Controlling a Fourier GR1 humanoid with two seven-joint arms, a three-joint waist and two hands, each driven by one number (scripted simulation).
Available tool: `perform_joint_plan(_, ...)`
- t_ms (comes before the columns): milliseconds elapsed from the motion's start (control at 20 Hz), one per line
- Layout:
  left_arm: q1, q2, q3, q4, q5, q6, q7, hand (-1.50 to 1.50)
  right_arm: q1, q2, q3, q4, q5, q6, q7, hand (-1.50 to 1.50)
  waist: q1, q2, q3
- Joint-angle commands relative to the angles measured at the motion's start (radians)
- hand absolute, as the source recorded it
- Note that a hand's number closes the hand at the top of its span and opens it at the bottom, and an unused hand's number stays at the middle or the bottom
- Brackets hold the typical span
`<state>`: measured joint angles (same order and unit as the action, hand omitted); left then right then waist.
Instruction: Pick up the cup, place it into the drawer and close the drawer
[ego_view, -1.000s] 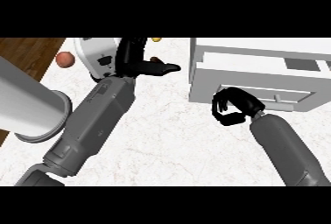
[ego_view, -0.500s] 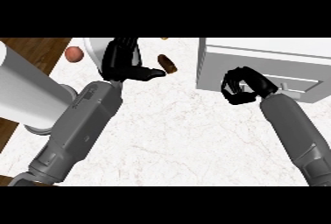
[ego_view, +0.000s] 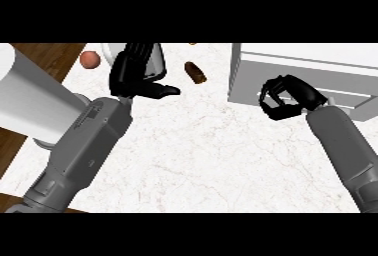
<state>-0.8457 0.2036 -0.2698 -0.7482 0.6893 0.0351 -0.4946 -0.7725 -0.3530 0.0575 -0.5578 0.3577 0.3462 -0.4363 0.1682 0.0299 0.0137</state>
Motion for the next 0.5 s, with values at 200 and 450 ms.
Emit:
perform_joint_plan(200, 0.017, 0.007, 0.002, -0.022, 0.016, -0.038, 0.016, -1.5, -0.168, -0.126, -0.105, 0.011, -0.035, -0.058, 0.079, 1.5, 0.05, 0.024, -0.01)
perform_joint_plan(450, 0.041, 0.022, -0.001, -0.035, 0.015, -0.053, 0.014, -1.5, -0.156, -0.146, -0.109, -0.009, -0.05, -0.028, 0.092, 1.5, 0.059, 0.018, -0.012)
